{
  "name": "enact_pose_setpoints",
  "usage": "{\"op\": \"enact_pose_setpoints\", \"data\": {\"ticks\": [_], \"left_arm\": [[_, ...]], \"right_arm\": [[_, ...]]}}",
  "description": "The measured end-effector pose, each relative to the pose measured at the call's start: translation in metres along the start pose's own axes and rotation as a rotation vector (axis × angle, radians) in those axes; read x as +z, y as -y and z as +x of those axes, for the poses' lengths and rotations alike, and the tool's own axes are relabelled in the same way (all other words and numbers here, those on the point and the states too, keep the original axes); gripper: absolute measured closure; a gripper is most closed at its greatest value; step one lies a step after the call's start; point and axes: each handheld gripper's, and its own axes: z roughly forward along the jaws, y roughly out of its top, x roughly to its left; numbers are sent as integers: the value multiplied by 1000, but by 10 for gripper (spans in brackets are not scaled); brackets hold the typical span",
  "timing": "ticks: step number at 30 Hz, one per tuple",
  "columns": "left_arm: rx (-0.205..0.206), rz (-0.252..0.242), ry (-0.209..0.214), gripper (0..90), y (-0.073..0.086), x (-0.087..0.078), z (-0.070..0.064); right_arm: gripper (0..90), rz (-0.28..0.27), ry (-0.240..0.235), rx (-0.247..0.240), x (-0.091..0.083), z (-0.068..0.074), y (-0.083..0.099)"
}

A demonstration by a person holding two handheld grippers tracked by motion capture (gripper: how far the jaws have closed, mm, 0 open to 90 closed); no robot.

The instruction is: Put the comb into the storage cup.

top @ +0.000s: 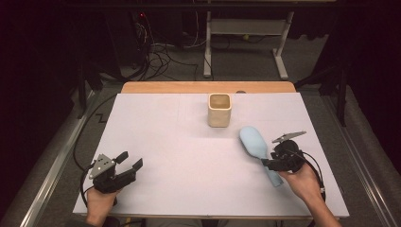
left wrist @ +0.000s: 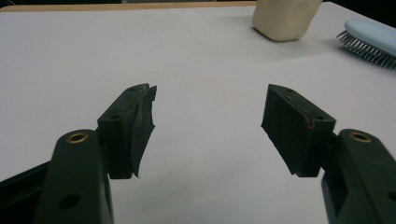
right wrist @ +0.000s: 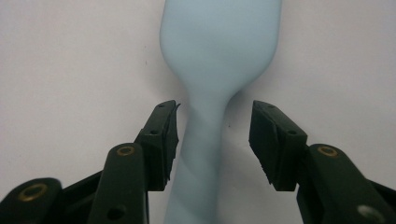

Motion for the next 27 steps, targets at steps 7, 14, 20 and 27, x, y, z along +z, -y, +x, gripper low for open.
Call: {"op": "enact_pose_setpoints", "data": {"ticks": [7,14,20,27], "left_arm": [[-14,10,7,346,-1,0,0],[-13,8,6,345,0,0,0],[-11,8,6,345,-1,0,0],[-10,8,6,345,-1,0,0]], "right_arm": [[486,30,-9,26,8,2,-8],[469,69,24,24,20,5,-14],[499,92,47,34,27,4,-15],[570,112,66,23,34,5,-16]]}}
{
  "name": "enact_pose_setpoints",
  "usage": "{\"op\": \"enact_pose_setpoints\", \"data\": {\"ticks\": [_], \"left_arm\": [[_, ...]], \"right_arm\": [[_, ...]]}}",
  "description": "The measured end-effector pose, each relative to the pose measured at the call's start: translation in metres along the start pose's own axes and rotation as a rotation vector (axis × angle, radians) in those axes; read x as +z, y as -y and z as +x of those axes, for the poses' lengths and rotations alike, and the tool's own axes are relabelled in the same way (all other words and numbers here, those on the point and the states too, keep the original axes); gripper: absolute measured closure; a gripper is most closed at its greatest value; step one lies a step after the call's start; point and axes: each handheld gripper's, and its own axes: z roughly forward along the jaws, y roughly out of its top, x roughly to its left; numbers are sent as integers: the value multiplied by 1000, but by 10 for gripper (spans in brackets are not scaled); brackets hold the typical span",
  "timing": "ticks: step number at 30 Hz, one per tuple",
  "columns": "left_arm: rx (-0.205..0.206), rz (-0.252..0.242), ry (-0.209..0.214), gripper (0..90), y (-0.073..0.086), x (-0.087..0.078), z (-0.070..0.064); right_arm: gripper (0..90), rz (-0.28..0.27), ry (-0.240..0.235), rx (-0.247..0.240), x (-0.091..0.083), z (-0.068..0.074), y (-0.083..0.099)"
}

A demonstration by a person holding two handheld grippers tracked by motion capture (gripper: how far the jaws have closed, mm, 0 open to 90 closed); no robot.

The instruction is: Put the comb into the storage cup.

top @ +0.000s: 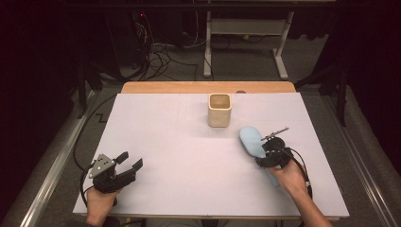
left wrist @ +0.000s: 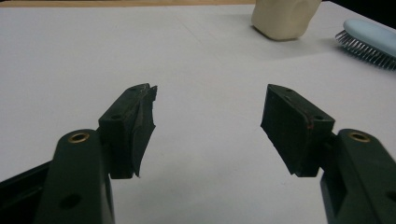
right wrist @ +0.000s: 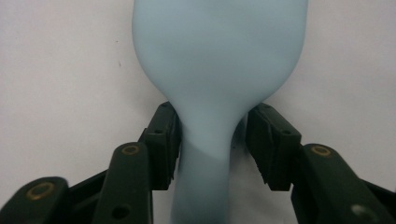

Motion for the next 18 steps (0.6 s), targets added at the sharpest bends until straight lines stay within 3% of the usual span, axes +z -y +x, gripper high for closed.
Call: {"op": "enact_pose_setpoints", "data": {"ticks": [9,18], "left_arm": [[5,2,0,345,0,0,-1],[4,0,0,345,0,0,-1]], "right_arm": [[675,14,17,-21,1,0,-2],[697,30,9,-43,0,-1,-5]]}}
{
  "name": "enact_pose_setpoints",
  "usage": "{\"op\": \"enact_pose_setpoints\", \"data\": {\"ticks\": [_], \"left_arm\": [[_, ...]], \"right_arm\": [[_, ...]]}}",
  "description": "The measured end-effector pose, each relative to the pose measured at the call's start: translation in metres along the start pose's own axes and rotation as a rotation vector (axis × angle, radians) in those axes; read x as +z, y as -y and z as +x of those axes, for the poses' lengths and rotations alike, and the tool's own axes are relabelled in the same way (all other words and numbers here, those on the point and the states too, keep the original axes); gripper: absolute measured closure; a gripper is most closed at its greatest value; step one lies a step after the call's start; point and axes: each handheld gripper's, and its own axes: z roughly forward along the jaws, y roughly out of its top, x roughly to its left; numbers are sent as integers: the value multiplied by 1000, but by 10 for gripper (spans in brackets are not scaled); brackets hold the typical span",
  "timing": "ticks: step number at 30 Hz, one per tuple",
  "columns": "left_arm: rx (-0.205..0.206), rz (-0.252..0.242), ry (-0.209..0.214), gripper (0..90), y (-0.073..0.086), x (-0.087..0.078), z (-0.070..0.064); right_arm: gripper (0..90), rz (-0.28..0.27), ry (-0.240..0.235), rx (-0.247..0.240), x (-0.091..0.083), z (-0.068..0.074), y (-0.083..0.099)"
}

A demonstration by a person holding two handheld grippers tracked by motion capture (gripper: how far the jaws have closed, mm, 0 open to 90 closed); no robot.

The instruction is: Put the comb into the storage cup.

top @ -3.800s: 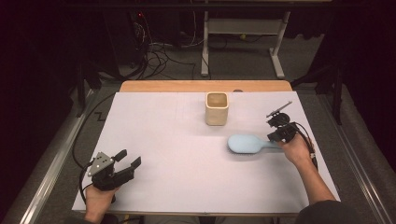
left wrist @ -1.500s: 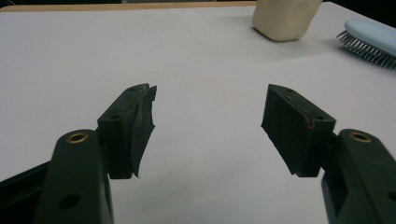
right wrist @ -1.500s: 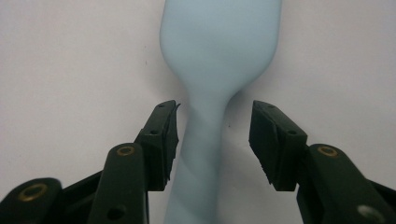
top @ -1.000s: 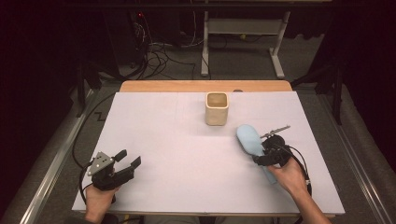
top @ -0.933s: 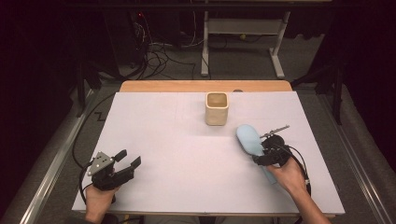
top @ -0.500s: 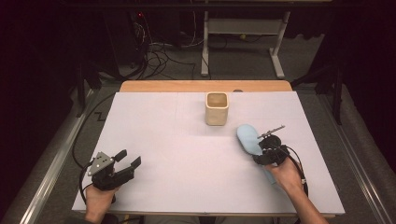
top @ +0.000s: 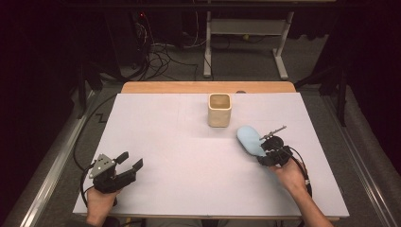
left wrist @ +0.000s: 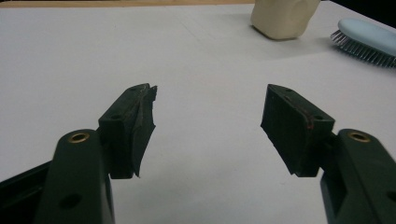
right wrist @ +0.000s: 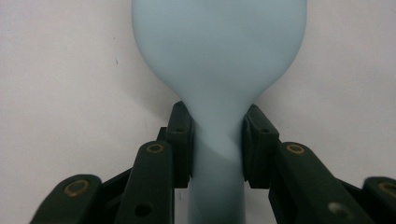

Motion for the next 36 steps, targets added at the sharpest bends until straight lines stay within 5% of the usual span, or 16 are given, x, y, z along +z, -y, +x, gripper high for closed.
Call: {"op": "enact_pose_setpoints", "data": {"ticks": [36], "left_arm": [[-5,-7,6,339,0,0,0]], "right_arm": [[702,-98,-32,-69,-16,9,7]]}}
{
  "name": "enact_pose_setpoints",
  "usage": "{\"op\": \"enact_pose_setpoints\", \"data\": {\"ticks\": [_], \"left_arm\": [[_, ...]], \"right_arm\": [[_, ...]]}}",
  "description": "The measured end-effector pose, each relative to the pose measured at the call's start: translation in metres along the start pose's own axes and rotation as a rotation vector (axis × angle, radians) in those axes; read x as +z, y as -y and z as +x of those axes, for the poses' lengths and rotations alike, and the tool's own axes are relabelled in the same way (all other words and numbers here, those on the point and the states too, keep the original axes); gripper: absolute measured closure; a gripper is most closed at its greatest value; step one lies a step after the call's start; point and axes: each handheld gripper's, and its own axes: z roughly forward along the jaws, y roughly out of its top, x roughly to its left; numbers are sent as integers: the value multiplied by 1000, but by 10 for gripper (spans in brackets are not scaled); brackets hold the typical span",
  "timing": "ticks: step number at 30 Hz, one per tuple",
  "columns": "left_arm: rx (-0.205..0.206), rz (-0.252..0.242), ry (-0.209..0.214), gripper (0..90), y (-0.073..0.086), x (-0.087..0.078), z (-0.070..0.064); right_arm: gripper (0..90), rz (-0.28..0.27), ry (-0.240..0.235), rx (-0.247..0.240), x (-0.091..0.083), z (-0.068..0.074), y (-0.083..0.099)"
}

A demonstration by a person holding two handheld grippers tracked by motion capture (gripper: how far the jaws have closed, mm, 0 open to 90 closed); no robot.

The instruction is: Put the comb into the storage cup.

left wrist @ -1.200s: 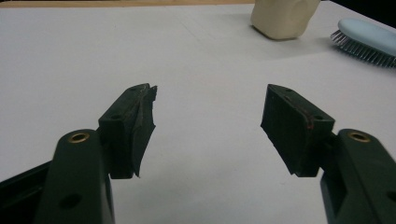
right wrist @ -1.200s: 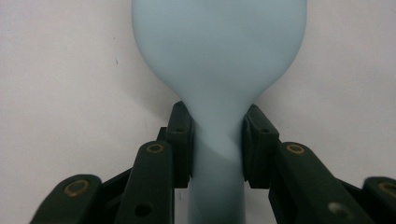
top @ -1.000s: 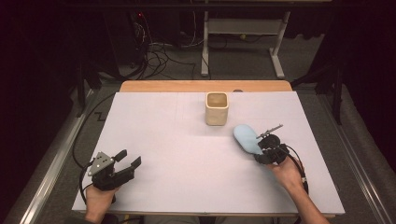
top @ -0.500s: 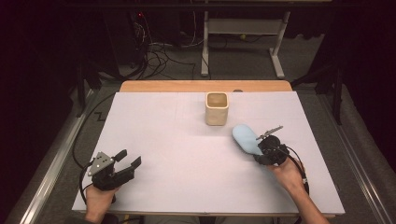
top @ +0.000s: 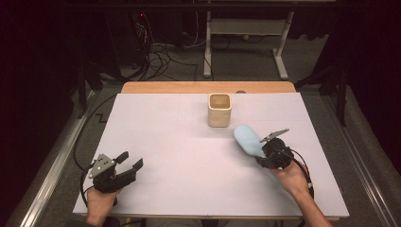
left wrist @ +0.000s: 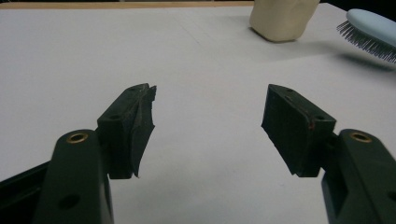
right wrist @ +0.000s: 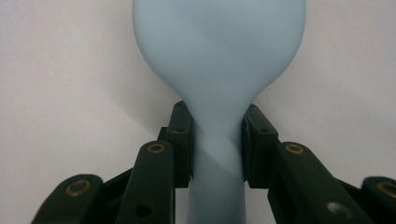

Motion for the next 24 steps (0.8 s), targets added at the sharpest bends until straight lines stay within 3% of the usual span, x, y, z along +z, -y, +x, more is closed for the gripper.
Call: {"op": "enact_pose_setpoints", "data": {"ticks": [9,24], "left_arm": [[-8,0,5,333,0,0,0],[-5,2,8,332,0,1,-1]], "right_arm": [[701,-49,-22,-16,-10,8,2],[701,-97,-59,-17,-11,20,7]]}}
